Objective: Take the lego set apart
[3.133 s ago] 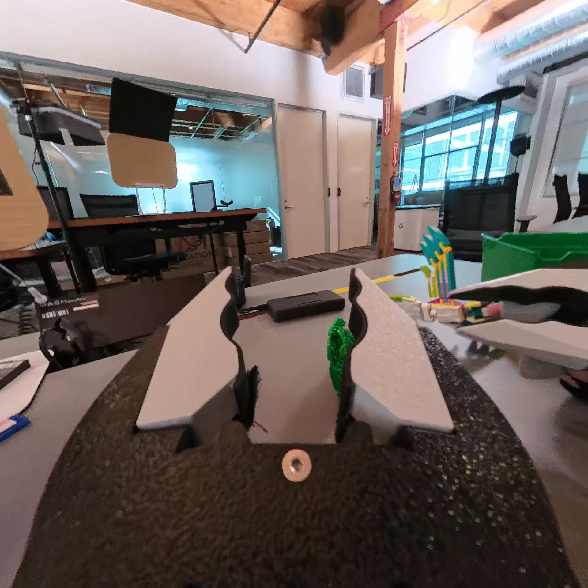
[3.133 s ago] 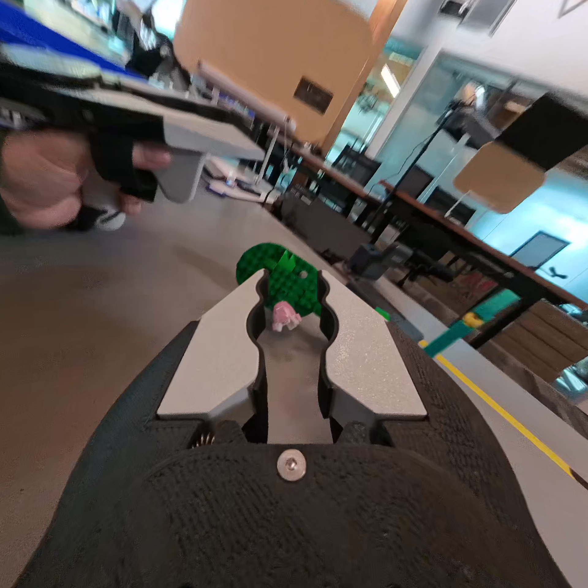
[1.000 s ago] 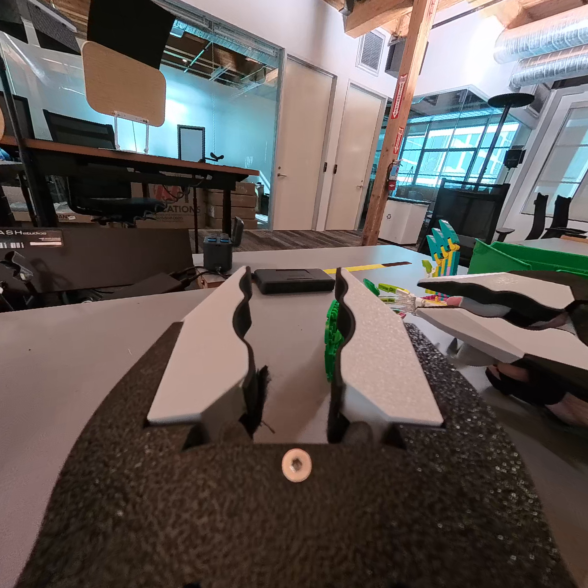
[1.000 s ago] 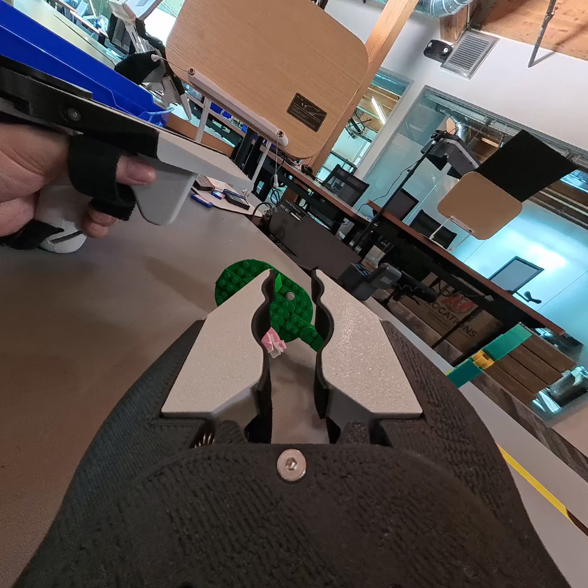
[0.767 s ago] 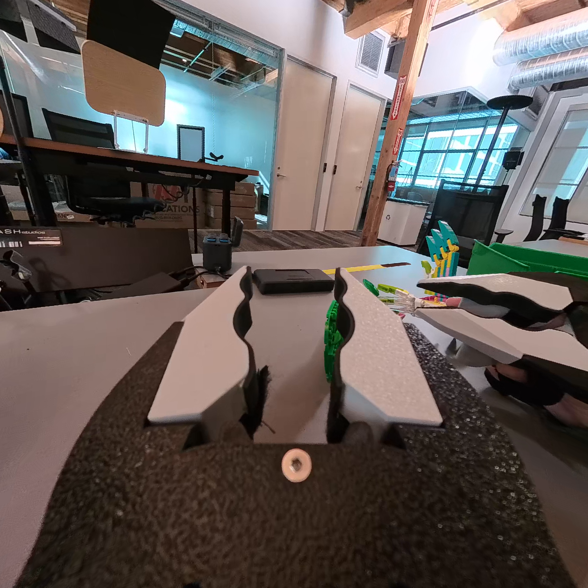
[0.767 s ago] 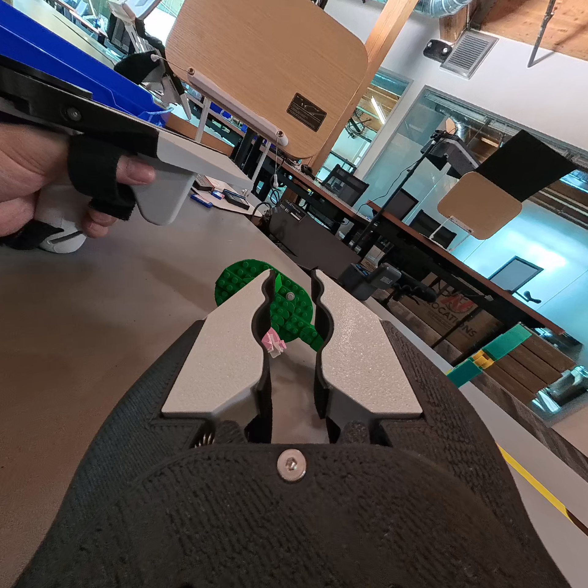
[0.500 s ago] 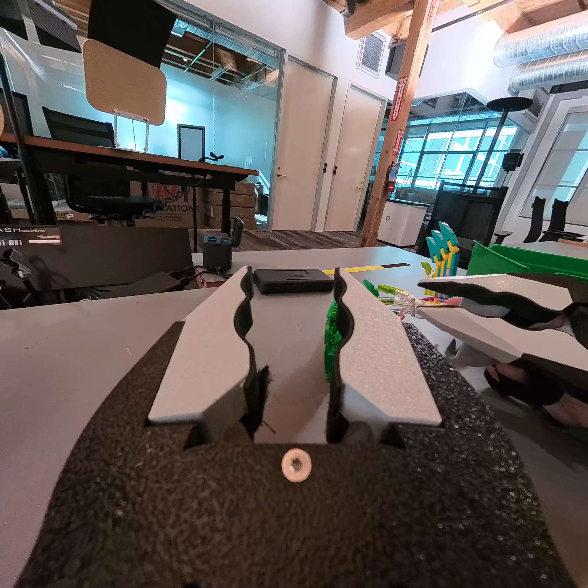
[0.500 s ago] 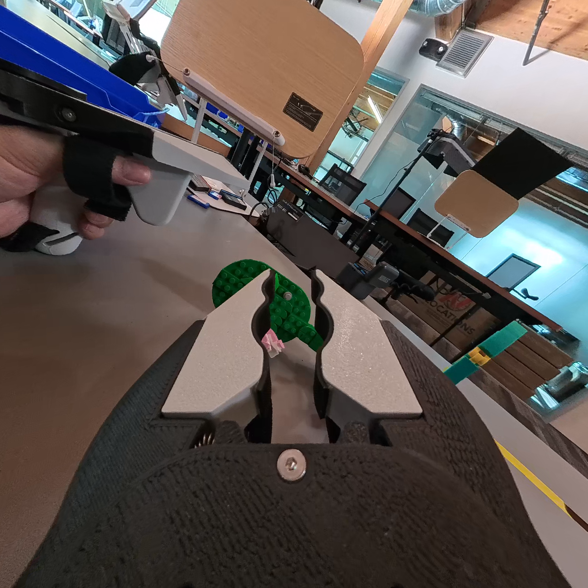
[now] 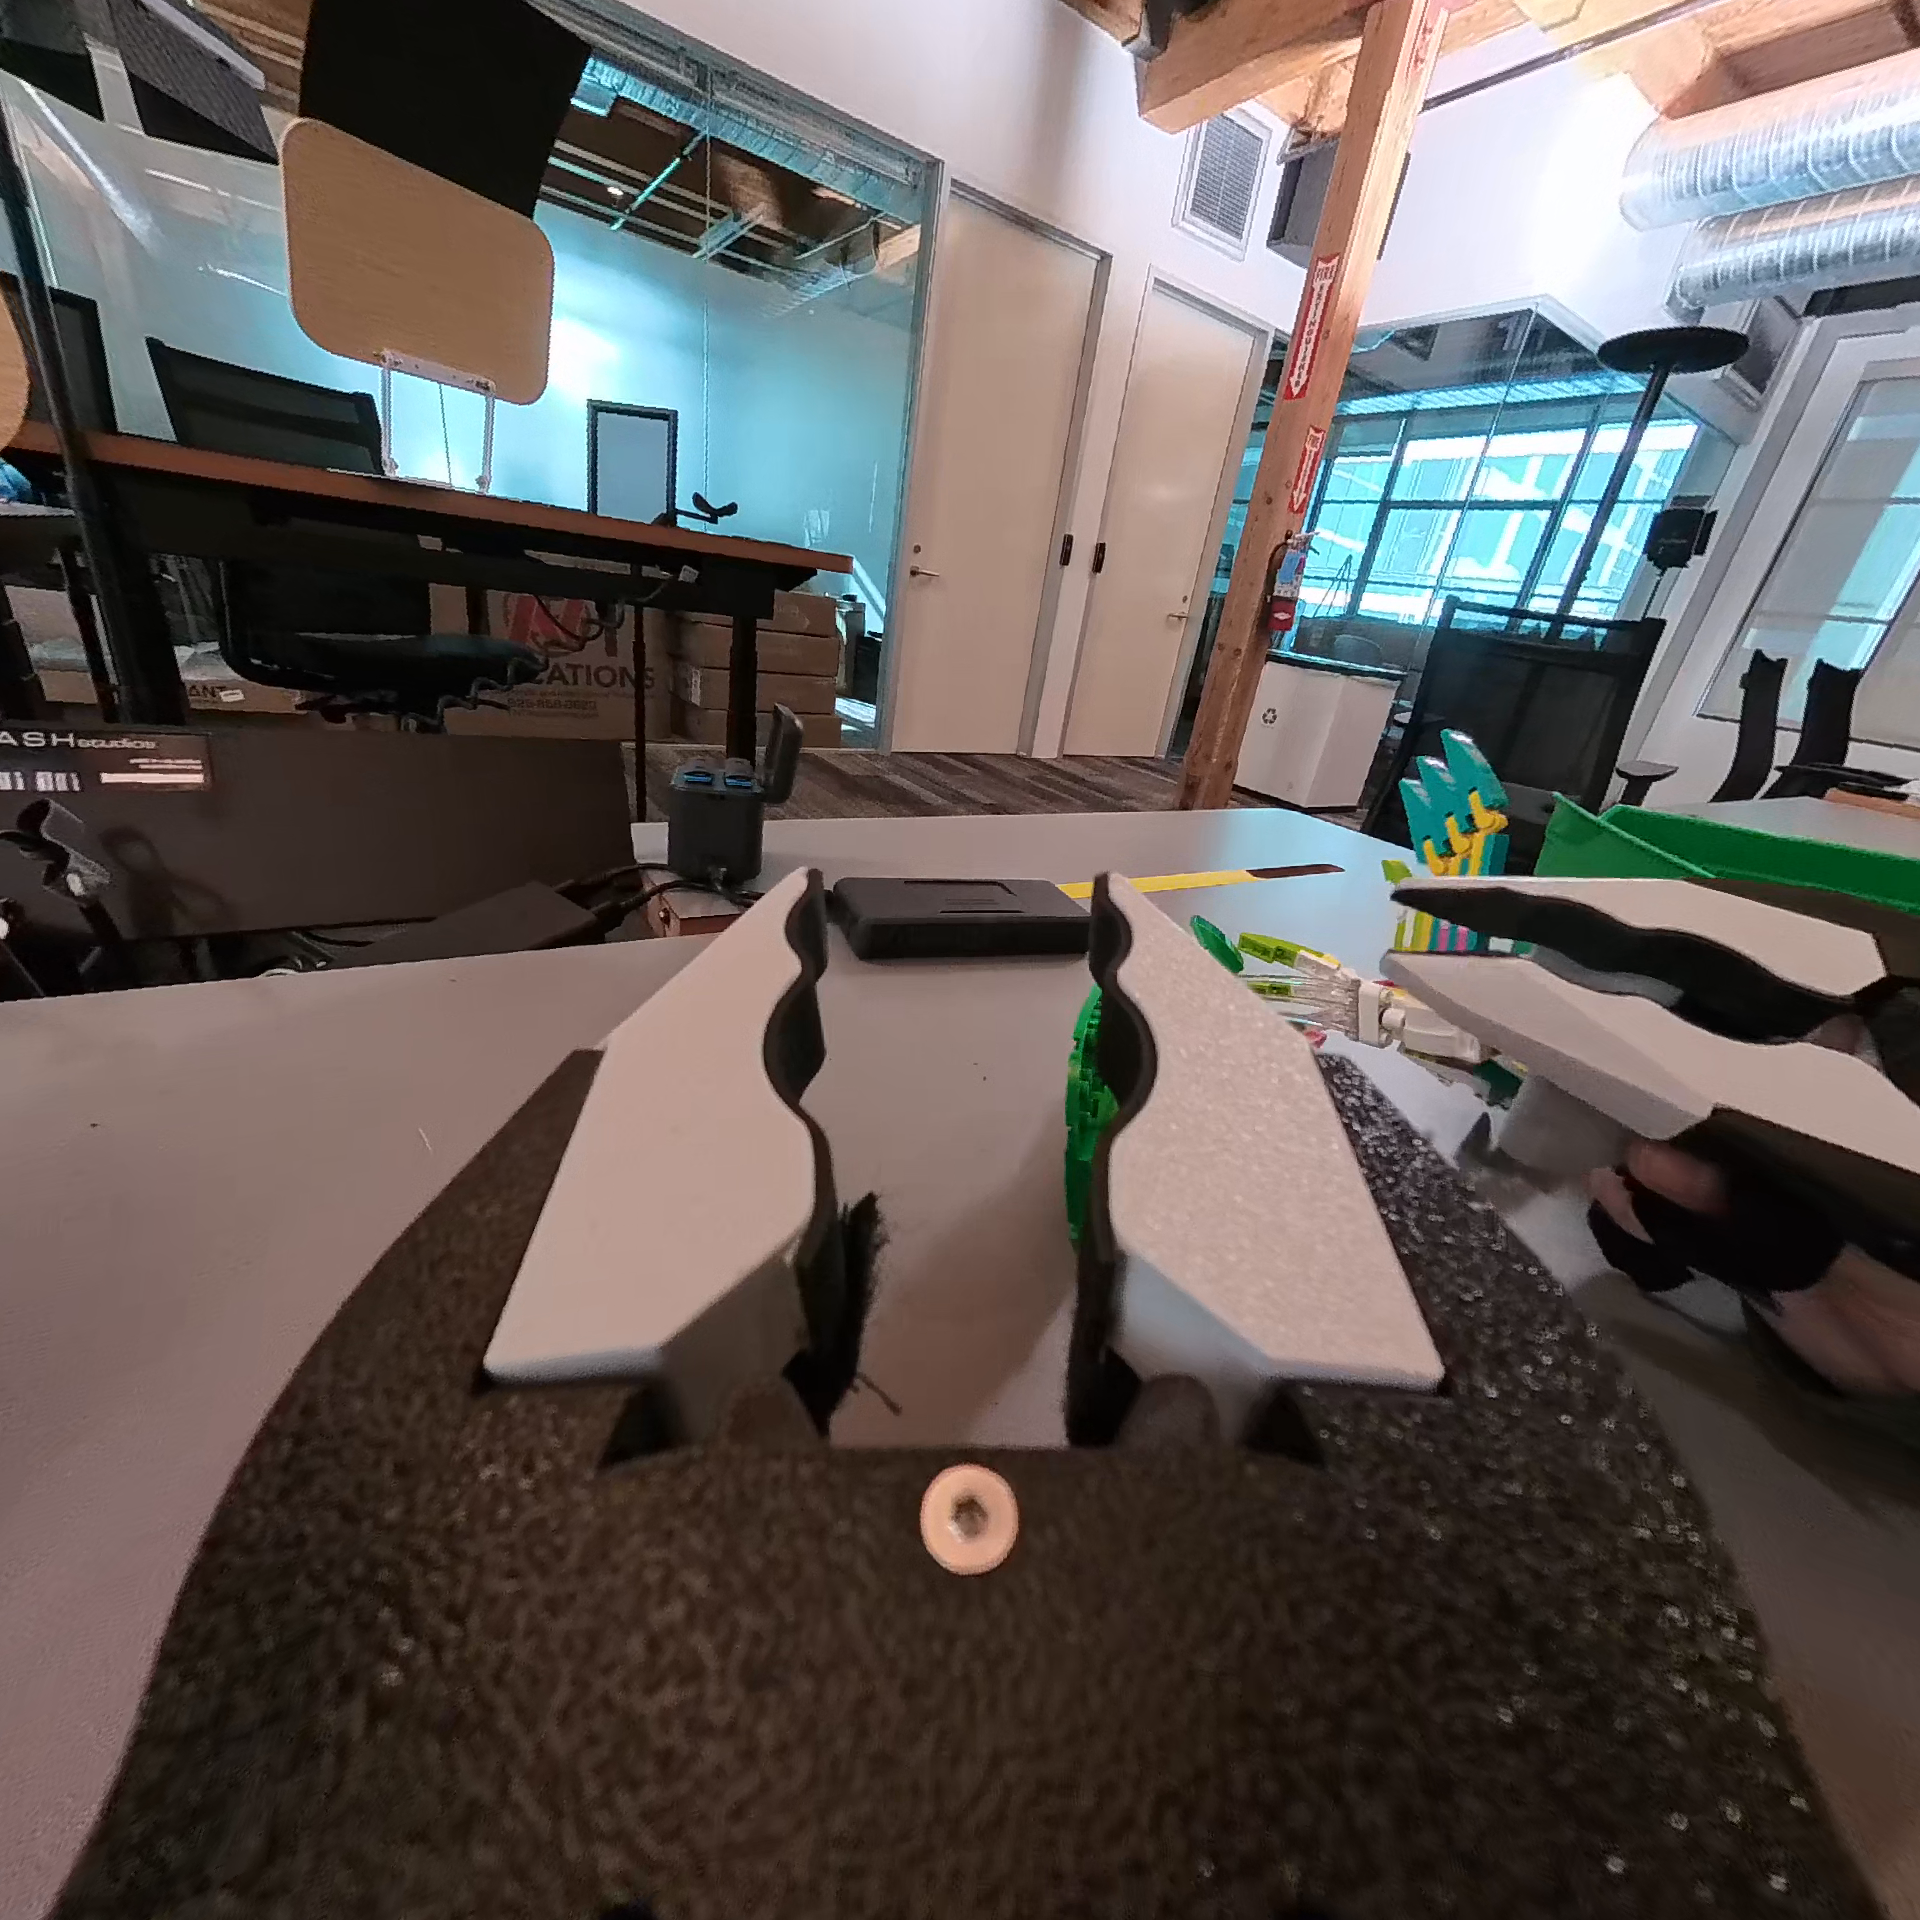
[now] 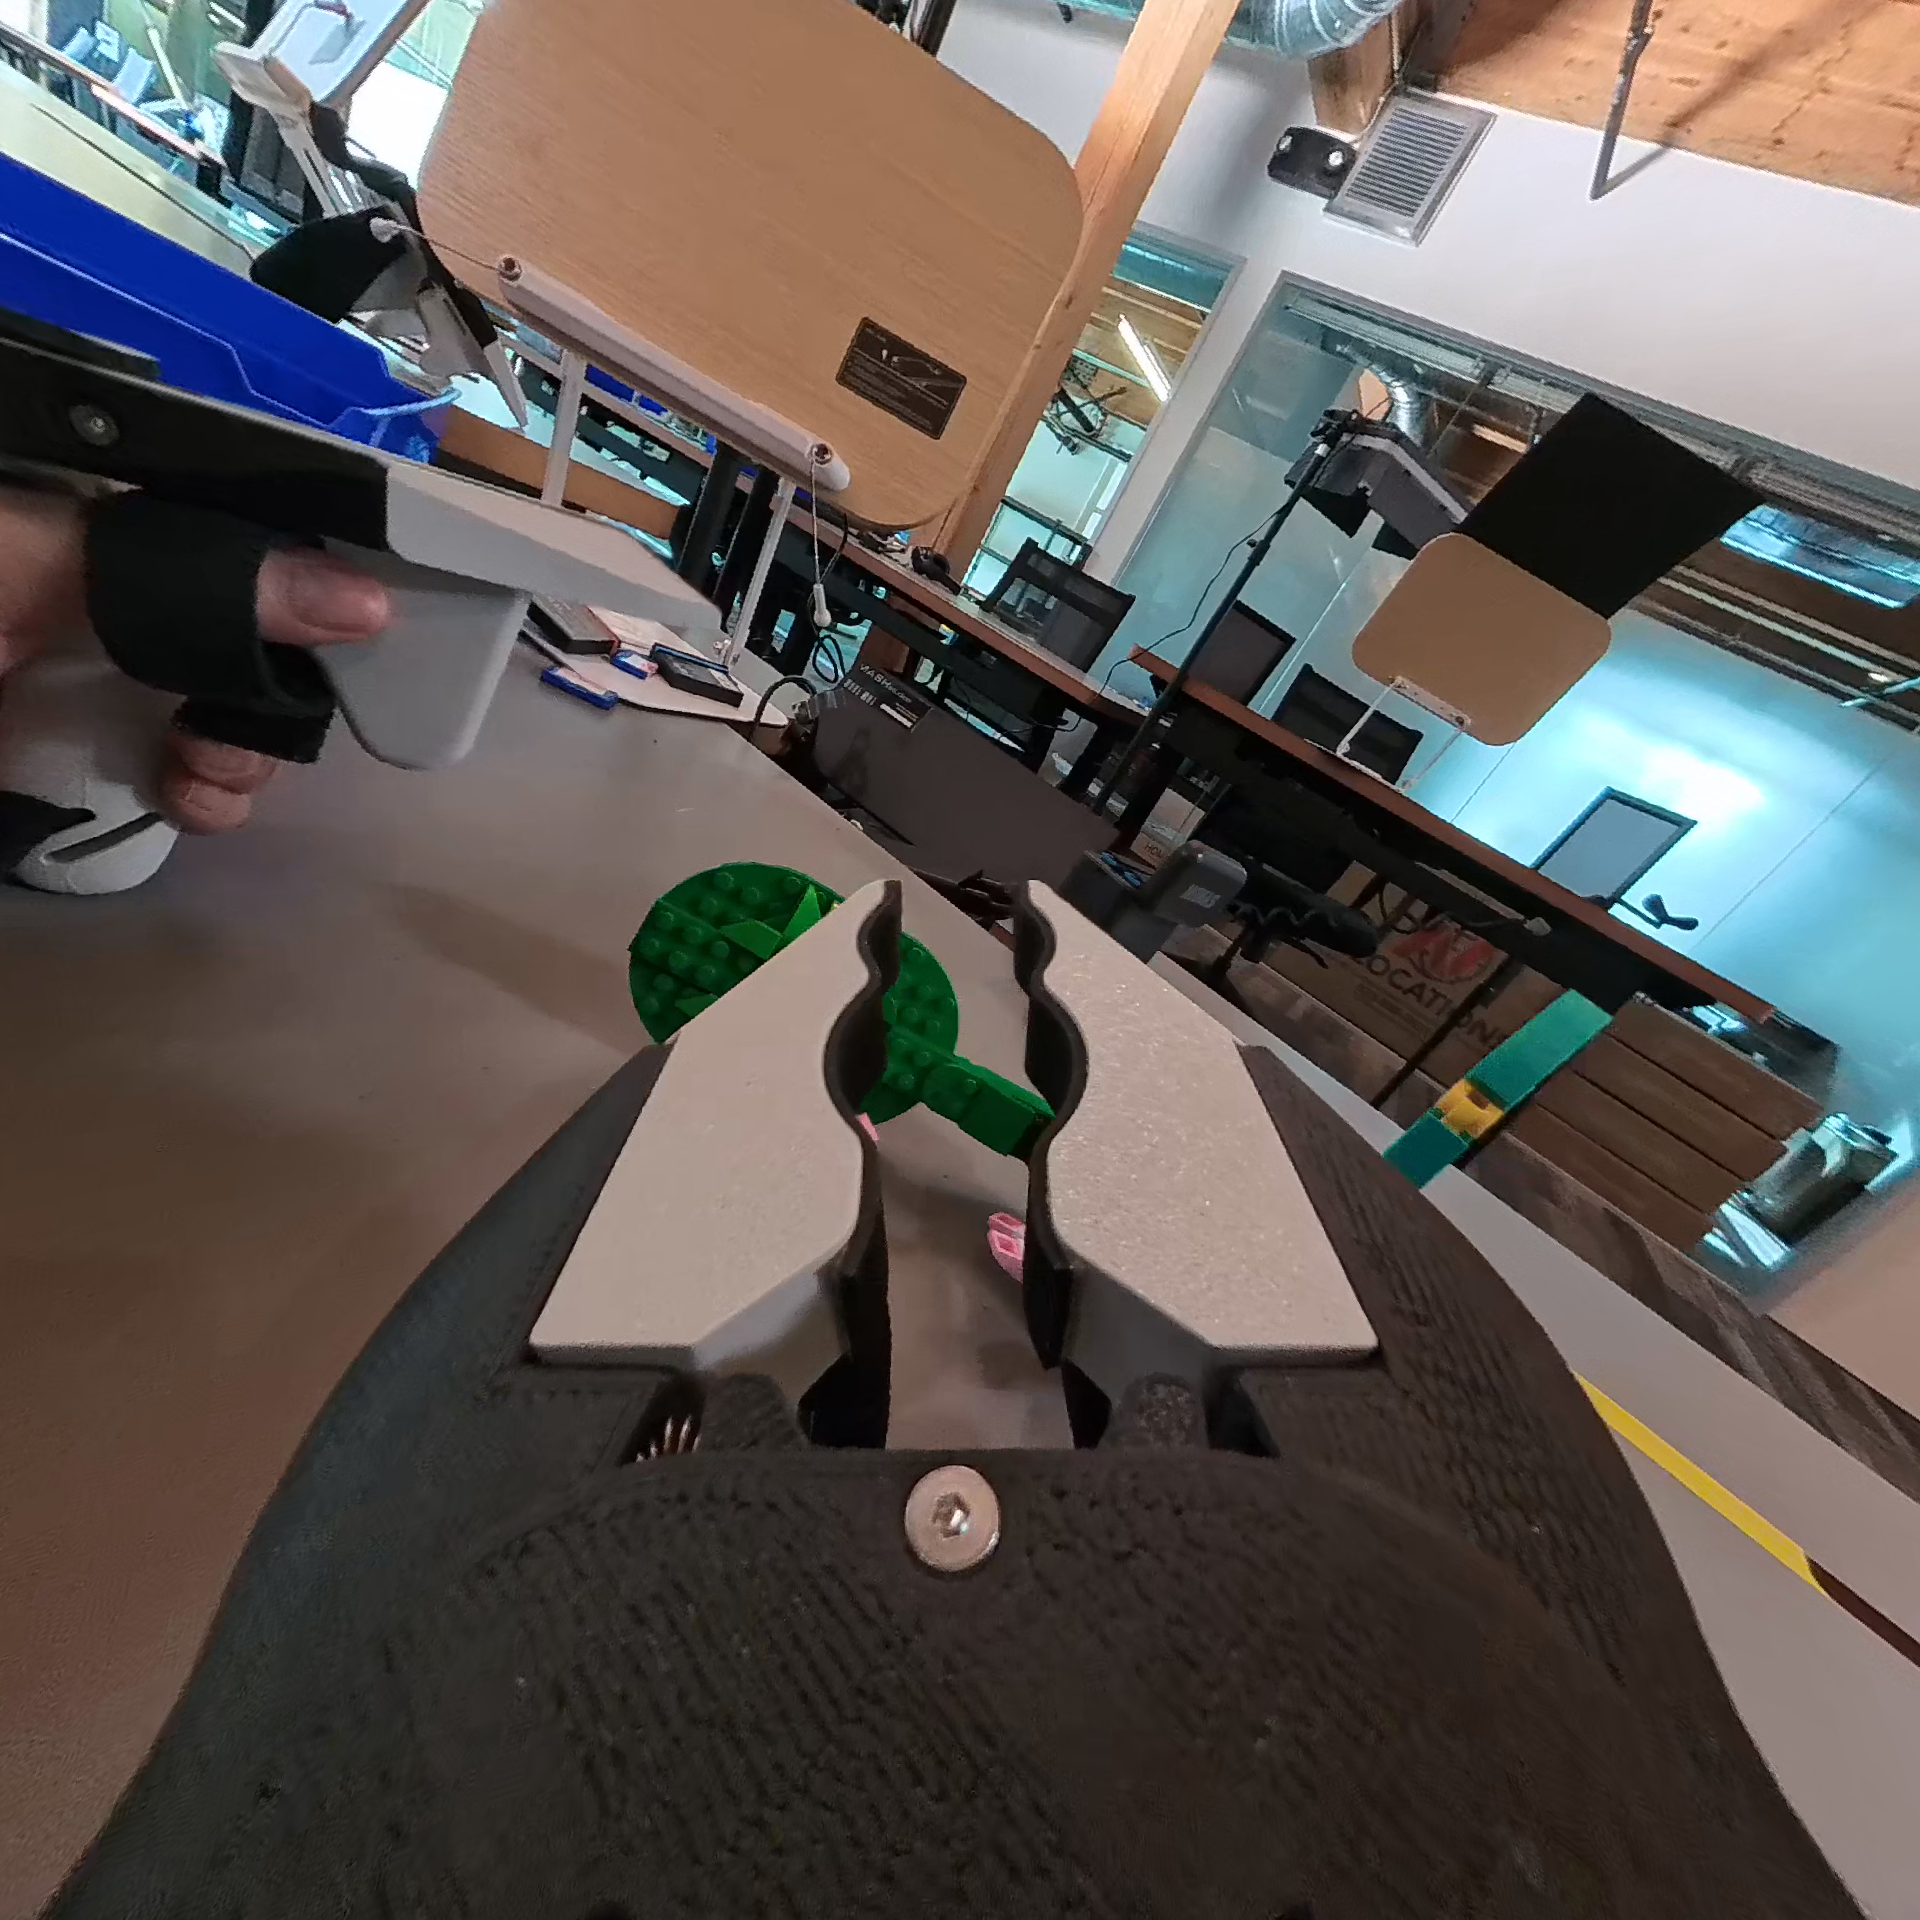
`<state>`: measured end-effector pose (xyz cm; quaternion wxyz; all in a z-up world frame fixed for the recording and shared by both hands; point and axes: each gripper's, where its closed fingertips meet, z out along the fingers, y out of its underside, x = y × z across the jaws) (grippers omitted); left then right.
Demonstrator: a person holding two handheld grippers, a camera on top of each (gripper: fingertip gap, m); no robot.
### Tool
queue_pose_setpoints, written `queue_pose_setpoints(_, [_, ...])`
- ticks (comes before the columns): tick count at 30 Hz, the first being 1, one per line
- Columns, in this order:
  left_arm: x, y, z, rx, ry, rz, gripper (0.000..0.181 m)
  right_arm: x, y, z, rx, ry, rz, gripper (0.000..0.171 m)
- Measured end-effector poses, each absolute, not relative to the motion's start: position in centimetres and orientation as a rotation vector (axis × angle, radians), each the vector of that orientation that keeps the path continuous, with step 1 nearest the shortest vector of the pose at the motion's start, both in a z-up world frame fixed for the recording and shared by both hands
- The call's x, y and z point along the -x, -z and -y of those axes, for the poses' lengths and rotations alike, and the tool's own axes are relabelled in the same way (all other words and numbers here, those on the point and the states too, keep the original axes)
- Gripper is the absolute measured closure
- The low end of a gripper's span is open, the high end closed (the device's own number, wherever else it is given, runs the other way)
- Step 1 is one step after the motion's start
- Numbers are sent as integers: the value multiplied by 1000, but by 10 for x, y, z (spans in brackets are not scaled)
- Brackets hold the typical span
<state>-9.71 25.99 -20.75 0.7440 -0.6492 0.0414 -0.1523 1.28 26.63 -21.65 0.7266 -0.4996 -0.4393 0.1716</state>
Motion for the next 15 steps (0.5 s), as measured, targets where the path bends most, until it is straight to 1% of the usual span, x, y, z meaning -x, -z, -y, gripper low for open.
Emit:
queue_pose_setpoints(8, [77,211,-258,1439,257,-233,134,-15,214,-268,1103,-377,949,153])
queue_pose_setpoints(15, [79,211,-259,1438,276,-215,136,-15,214,-268,1103,-378,948,152])
